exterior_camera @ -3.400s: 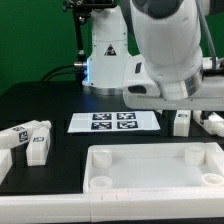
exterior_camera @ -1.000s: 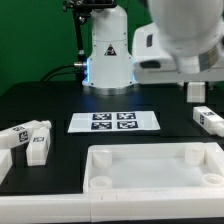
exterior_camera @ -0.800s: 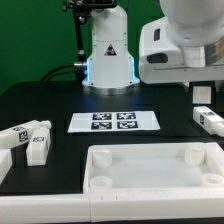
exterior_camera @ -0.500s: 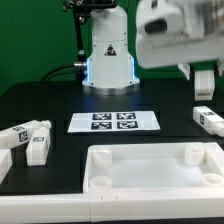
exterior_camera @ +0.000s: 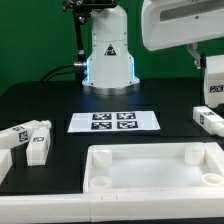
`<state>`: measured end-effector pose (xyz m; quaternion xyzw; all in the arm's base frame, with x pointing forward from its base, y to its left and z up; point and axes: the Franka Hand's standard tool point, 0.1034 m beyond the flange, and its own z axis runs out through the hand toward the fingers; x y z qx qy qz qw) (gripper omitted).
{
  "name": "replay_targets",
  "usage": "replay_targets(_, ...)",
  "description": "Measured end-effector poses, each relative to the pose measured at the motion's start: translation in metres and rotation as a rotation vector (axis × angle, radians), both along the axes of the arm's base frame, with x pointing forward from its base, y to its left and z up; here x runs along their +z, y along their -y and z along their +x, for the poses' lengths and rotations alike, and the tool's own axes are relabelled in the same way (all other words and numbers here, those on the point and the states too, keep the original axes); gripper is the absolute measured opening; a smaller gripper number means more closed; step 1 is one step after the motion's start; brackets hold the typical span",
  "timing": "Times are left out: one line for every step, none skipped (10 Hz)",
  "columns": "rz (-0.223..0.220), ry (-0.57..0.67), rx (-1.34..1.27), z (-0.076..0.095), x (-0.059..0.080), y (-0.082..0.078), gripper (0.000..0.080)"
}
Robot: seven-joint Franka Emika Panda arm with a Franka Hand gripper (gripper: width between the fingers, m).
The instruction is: Assemble desk
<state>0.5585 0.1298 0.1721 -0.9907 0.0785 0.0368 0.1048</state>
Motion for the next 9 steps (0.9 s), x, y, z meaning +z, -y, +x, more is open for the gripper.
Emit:
replay_targets(-0.008, 0.069, 0.022, 0.012, -0.008, 0.011, 0.0284)
replay_targets(-0.028, 0.150, 0.041, 0.034, 0.001, 0.021, 0.0284)
replay_targets(-0.050, 0.229, 0.086, 0.052, 0.014, 0.029, 0.0284)
replay_targets(-0.056, 0.312, 0.077, 0.067, 0.023, 0.032, 0.0284)
replay_targets(-0.065, 0.395, 0.064, 0.066, 0.018, 0.029, 0.0284)
replay_targets(-0.071, 0.442, 0.058, 0.062, 0.015, 0.029, 0.0284)
replay_targets(-0.076, 0.506, 0.044, 0.066, 0.017, 0.029, 0.0284)
replay_targets(-0.084, 0.579, 0.033, 0.066, 0.014, 0.029, 0.0284)
replay_targets(-0.089, 0.653, 0.026, 0.067, 0.004, 0.025, 0.0284)
